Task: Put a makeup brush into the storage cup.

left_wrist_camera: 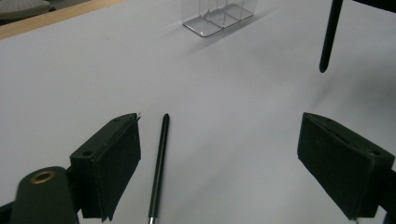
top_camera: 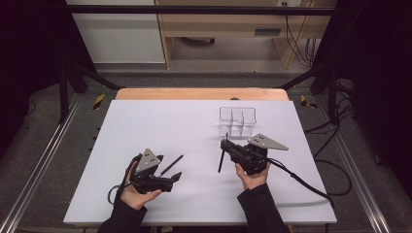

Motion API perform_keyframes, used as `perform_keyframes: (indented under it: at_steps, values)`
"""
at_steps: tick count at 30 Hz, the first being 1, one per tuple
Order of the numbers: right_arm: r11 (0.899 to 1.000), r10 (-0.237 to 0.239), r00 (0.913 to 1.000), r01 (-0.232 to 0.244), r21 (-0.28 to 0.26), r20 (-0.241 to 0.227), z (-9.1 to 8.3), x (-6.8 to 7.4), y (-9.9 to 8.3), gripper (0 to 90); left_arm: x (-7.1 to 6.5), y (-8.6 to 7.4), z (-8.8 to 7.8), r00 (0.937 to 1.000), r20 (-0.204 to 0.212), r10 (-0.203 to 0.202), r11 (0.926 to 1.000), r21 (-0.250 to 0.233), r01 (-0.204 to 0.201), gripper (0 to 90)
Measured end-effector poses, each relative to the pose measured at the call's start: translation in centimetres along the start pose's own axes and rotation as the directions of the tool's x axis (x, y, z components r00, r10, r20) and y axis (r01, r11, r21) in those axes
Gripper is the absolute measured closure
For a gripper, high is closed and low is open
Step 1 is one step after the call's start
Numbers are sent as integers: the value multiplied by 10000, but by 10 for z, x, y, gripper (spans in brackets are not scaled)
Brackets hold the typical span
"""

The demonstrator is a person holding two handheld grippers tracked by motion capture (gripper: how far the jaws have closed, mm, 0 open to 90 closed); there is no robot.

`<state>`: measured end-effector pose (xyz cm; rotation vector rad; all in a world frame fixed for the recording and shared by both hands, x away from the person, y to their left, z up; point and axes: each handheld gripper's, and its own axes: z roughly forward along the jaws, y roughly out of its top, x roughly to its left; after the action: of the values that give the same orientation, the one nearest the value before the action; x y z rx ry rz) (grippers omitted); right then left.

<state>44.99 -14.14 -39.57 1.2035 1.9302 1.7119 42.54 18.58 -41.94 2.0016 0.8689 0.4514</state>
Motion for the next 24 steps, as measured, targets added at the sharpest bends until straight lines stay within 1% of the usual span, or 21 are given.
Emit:
perform_keyframes:
  at_steps: [5, 10, 14, 17, 24]
  values:
    - [10000, 32, 10000, -32, -22, 75, -2, -5, 2, 840, 9, -3, -4, 9998, -138, -115, 9999, -30, 115, 124]
    - [10000, -54, 9999, 55, -67, 150, -2, -9, 6, 840, 17, -5, -9, 9994, -200, -271, 9996, -65, 269, 122]
    - [9998, -161, 9994, 163, -61, 304, -2, -12, 9, 840, 20, -6, -13, 9993, -281, -228, 9997, -67, 226, 120]
    - [9997, -182, 9990, 189, -156, 401, -4, -15, 13, 840, 24, -8, -16, 9990, -347, -283, 9996, -84, 280, 120]
    - [9993, -97, 9982, 118, -349, 588, -6, -22, 24, 840, 31, -15, -24, 9980, -546, -320, 9995, -60, 317, 120]
